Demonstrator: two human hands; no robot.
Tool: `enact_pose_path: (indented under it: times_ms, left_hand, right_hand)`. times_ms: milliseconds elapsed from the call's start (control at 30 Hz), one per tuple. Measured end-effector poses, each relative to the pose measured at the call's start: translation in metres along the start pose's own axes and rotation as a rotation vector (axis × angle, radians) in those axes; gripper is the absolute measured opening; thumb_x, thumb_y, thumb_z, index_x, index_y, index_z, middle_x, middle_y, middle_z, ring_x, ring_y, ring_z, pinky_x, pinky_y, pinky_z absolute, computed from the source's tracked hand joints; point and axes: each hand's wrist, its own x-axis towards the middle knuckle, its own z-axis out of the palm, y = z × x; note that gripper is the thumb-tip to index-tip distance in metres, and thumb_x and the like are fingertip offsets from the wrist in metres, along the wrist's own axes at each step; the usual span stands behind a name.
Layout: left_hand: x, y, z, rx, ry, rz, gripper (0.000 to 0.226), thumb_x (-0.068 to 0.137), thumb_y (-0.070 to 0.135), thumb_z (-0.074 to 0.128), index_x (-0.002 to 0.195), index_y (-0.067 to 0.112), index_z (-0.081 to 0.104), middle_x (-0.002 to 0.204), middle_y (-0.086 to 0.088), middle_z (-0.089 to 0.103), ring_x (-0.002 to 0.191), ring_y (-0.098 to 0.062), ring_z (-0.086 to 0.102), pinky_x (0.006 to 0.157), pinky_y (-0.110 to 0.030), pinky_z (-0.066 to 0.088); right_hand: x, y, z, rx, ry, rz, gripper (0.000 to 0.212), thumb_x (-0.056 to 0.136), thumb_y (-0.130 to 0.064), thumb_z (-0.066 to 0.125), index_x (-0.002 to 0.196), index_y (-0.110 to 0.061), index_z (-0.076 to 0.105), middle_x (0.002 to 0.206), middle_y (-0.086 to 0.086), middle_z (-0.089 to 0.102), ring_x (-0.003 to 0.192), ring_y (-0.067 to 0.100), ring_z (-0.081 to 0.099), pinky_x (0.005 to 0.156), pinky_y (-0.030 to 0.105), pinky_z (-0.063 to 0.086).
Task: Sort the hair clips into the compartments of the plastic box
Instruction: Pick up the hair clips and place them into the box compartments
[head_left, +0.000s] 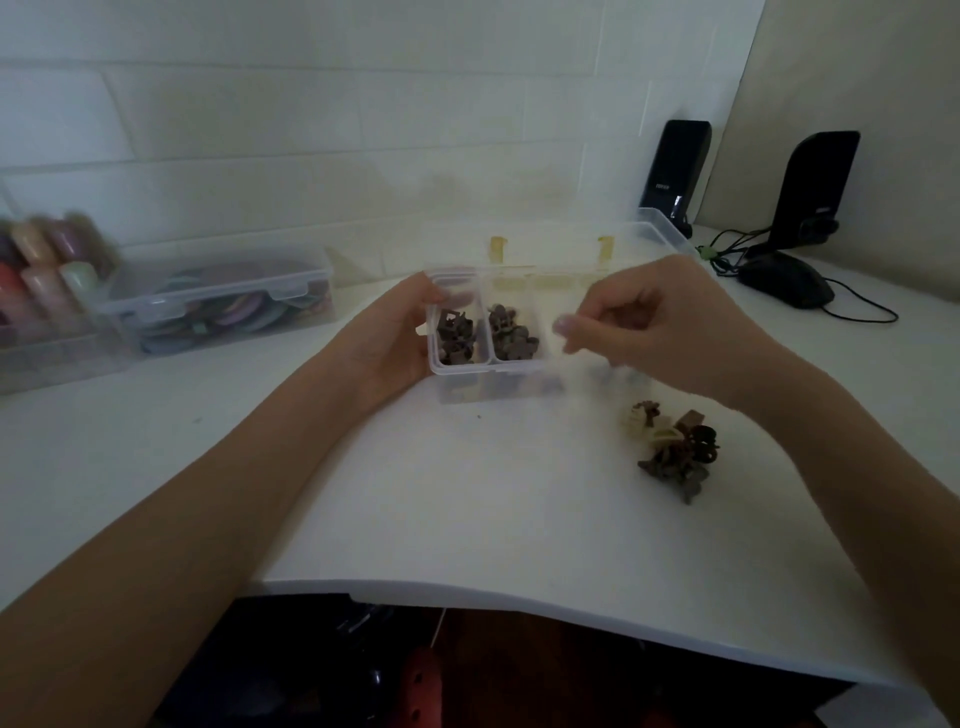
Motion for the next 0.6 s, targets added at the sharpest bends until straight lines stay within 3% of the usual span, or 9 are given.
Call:
enact_pose_path:
  times_ms: [133,300,400,500,600]
  left_hand:
    - [0.000,0.002,-0.001,-0.035,0.044,-0.023,0.048,0.062,0.017,0.063,0.109,0.009,0.059,0.115,-0.013,0.054,0.083,-0.026,0.064,0.061,-0.031,0.056]
    - [0.001,0.003,-0.001,-0.049,0.085,-0.015,0.059,0.055,0.019,0.068,0.113,0.008,0.057,0.115,-0.012,0.056,0.090,-0.028,0.063,0.063,-0.033,0.056]
    - [0.001,0.004,-0.004,-0.068,0.096,0.001,0.049,0.065,0.017,0.062,0.112,0.009,0.055,0.109,-0.010,0.057,0.077,-0.023,0.065,0.058,-0.029,0.055]
    - [0.003,0.003,-0.004,-0.085,0.096,-0.008,0.045,0.067,0.018,0.060,0.111,0.008,0.055,0.105,-0.008,0.058,0.076,-0.022,0.064,0.059,-0.029,0.055]
    - [0.003,0.003,-0.004,-0.073,0.082,-0.012,0.046,0.065,0.017,0.062,0.110,0.009,0.056,0.111,-0.009,0.056,0.086,-0.025,0.062,0.061,-0.031,0.056]
  right_hand:
    - [-0.005,0.007,-0.027,-0.122,-0.348,0.239,0.021,0.075,-0.044,0.066,0.077,-0.024,0.074,0.042,0.004,0.059,0.028,0.012,0.037,0.035,0.017,0.035]
    - [-0.008,0.024,-0.045,-0.200,-0.409,0.408,0.015,0.074,-0.043,0.070,0.086,-0.035,0.075,0.042,0.003,0.058,0.028,0.011,0.034,0.038,0.018,0.035]
    - [-0.008,0.029,-0.042,-0.197,-0.482,0.470,0.016,0.073,-0.041,0.072,0.088,-0.039,0.074,0.042,0.001,0.057,0.029,0.011,0.034,0.037,0.018,0.034]
    - [-0.007,0.034,-0.038,-0.229,-0.518,0.458,0.011,0.074,-0.037,0.074,0.085,-0.038,0.075,0.042,-0.002,0.056,0.033,0.012,0.036,0.038,0.019,0.033]
    - [-0.005,0.038,-0.034,-0.187,-0.523,0.395,0.014,0.073,-0.037,0.075,0.086,-0.041,0.074,0.046,-0.002,0.056,0.047,0.017,0.042,0.049,0.028,0.036]
